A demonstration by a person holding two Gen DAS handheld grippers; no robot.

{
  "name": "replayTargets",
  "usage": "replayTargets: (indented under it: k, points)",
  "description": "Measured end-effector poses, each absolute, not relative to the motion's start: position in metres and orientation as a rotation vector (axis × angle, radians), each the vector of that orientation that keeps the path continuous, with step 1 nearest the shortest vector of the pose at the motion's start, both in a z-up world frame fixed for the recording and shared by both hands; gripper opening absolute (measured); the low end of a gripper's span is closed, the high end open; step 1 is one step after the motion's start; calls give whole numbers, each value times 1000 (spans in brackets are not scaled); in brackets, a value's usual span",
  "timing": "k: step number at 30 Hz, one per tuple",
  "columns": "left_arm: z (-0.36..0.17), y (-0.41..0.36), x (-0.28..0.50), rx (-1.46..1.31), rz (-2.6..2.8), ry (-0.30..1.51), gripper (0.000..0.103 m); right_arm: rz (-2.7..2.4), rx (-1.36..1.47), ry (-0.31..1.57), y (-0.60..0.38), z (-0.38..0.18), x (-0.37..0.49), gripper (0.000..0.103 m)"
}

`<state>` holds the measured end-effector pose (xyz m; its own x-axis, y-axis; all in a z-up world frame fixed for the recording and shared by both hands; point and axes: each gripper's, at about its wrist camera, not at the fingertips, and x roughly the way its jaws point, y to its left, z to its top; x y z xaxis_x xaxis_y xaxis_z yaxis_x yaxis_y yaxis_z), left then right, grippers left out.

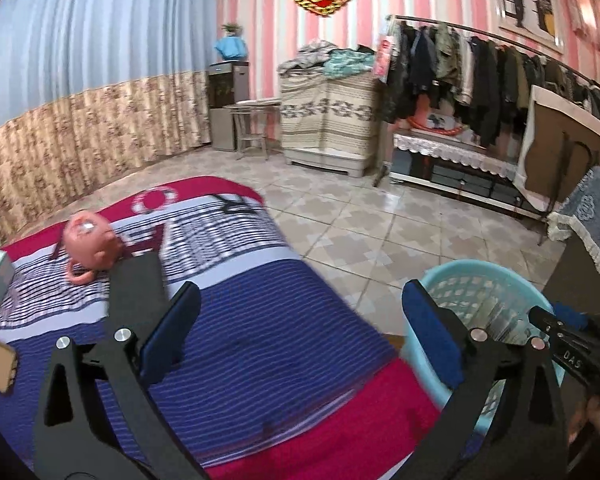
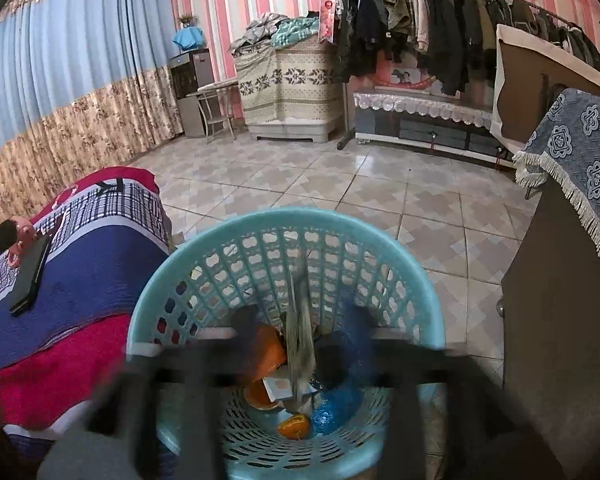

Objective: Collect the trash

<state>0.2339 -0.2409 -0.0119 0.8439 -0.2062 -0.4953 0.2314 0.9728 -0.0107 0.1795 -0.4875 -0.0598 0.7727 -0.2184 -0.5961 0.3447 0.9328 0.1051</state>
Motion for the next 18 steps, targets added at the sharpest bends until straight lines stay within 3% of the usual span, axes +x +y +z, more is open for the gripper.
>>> replayTargets:
  k: [3, 5, 8, 18]
  points:
    - [-10, -217, 227, 55, -185, 510, 97, -300, 218, 592, -484, -56, 177, 71]
    - [-9, -202, 222, 56, -157, 508, 97, -303, 216, 584, -482, -55, 176, 85]
    - [-7, -176, 212, 47, -130, 499, 97, -312, 183, 579, -474, -52, 178, 95]
    - [5, -99, 152, 41, -23, 432, 97, -270, 101, 545, -435, -38, 172, 98]
